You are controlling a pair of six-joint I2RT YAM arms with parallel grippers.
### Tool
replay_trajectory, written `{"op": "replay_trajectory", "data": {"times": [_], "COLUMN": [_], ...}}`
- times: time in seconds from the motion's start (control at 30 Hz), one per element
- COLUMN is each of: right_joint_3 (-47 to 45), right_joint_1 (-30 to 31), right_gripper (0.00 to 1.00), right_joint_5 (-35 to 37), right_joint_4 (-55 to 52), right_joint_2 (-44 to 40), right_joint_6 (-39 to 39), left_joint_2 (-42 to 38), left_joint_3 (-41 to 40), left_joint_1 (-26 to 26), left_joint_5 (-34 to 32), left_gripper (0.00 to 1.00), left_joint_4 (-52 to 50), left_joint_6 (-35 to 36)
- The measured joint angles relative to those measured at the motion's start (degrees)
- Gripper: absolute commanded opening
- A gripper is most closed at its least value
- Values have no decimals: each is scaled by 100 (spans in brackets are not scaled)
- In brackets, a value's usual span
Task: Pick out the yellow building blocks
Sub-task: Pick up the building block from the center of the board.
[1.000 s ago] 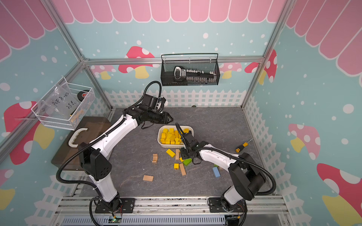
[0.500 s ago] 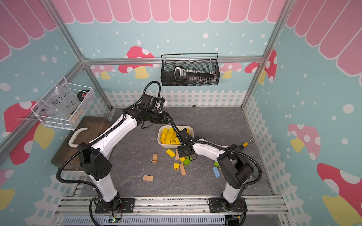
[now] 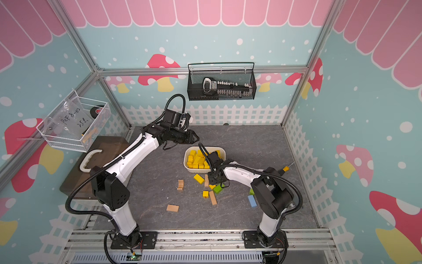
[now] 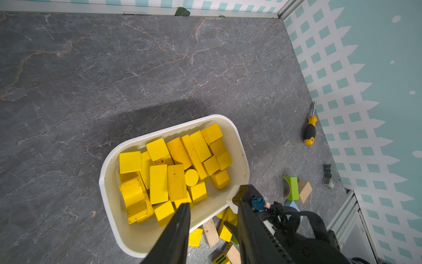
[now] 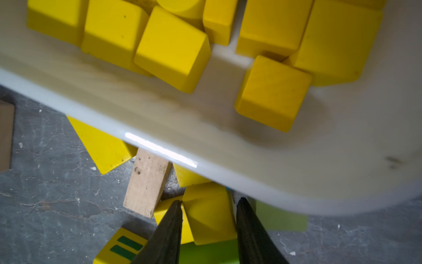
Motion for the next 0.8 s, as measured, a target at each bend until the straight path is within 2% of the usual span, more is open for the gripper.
{"op": "replay_trajectory", "data": {"times": [0.23,0.37,0.5,0.8], "right_joint_3": [57,87,96,-166], "right_joint_1": [0,2,2,2], "right_gripper": [36,27,24,24], "right_joint_5": [-2,-11,-24,-72], "right_joint_4": [-61,-61,-57,48], "right_joint_2": [57,92,92,-260], "right_joint_6": [-2,4,-2,-7], "left_joint_2": [0,0,2,4], "left_joint_3": [0,0,0,0], "left_joint_1": [2,2,2,7], "left_joint_5": [-42,-42,-42,-42], "left_gripper": [39,39,39,39], "left_joint_4": [-11,-13,-22,-50], "left_joint_6": [17,17,17,17]}}
